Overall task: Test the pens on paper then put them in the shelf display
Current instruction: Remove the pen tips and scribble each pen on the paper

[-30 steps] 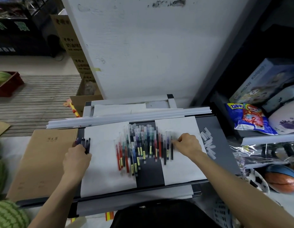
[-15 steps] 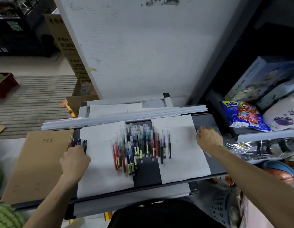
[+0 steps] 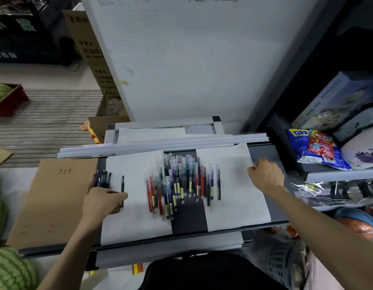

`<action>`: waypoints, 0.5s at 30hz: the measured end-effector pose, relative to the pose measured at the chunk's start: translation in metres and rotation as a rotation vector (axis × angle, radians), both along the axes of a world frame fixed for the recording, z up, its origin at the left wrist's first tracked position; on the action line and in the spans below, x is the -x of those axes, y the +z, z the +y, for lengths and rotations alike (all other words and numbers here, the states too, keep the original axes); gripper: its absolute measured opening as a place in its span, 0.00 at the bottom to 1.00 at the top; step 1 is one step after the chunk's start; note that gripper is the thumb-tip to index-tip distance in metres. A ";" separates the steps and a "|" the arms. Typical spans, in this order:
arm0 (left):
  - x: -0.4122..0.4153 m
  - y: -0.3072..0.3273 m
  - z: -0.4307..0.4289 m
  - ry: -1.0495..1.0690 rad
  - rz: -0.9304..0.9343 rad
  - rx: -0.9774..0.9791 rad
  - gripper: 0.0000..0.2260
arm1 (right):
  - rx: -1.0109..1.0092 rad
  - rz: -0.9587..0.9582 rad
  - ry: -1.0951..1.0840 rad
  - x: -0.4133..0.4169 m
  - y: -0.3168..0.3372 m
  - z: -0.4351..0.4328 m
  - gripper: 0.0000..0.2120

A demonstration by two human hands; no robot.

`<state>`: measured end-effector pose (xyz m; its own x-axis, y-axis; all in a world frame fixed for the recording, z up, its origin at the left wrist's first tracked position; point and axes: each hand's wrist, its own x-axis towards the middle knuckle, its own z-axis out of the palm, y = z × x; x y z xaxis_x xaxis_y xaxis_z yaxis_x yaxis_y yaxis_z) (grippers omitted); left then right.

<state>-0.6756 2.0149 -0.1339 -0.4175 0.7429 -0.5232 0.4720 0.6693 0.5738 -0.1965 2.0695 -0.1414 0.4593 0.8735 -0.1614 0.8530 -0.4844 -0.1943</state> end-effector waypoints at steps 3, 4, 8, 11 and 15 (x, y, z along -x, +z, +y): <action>-0.014 0.005 -0.003 0.166 -0.326 -0.015 0.06 | -0.169 0.175 -0.025 0.016 0.009 -0.007 0.05; -0.021 0.006 -0.004 0.149 -0.347 -0.025 0.05 | -0.240 0.206 -0.008 0.021 0.013 -0.010 0.06; -0.051 0.029 -0.012 -0.045 -0.358 -0.119 0.07 | -0.380 0.385 0.041 0.044 0.035 -0.020 0.09; -0.075 0.058 -0.018 -0.273 -0.377 -0.203 0.13 | -0.324 0.576 0.091 0.067 0.060 -0.027 0.10; -0.100 0.100 -0.023 -0.473 -0.402 -0.330 0.14 | -0.277 0.974 0.276 0.092 0.091 -0.043 0.07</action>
